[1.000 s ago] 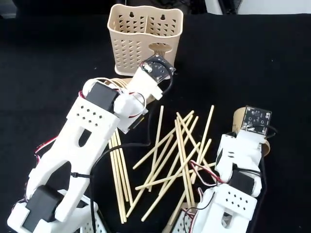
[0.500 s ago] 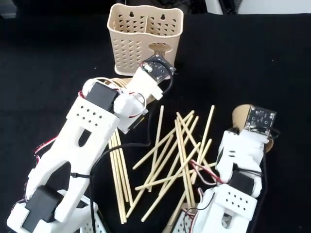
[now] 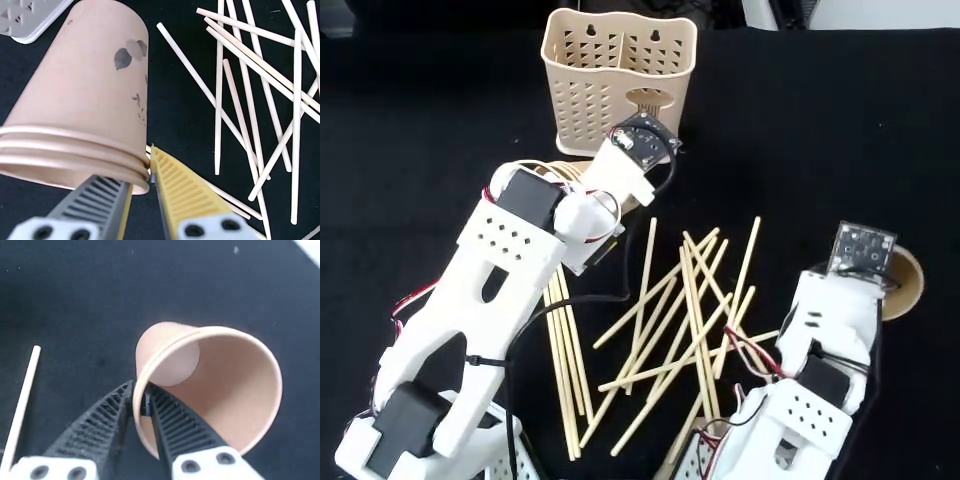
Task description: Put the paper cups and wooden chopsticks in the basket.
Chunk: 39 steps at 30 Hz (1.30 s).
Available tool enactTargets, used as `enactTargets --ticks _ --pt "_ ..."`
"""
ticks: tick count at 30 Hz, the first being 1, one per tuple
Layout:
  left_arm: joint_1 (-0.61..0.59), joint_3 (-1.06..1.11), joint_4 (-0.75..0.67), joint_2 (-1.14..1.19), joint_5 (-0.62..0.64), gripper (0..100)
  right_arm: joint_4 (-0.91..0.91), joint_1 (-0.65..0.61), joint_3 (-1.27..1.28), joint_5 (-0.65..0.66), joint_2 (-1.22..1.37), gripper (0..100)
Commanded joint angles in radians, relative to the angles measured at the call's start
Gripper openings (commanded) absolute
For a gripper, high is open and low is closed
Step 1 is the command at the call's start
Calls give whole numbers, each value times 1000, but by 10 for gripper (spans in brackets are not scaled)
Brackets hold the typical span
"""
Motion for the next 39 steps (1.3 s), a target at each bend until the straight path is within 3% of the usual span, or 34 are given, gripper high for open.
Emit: enactTargets --ticks 1,6,11,19,24,30,39 --pt "1 -5 5 -41 0 29 71 11 -177 48 4 14" --pt "1 -5 8 -41 2 29 278 -110 -432 55 51 14" --pt "4 -7 17 -43 12 29 466 -212 -707 48 257 14" --pt "-39 -4 138 -97 34 29 499 -226 -960 129 639 14" --pt "-54 59 66 -238 35 29 500 -249 -1029 190 858 14" --pt "-58 285 -74 -361 35 29 552 -249 -1116 210 1036 14" --pt "-58 357 -115 -399 86 29 669 -368 -1191 232 1086 14"
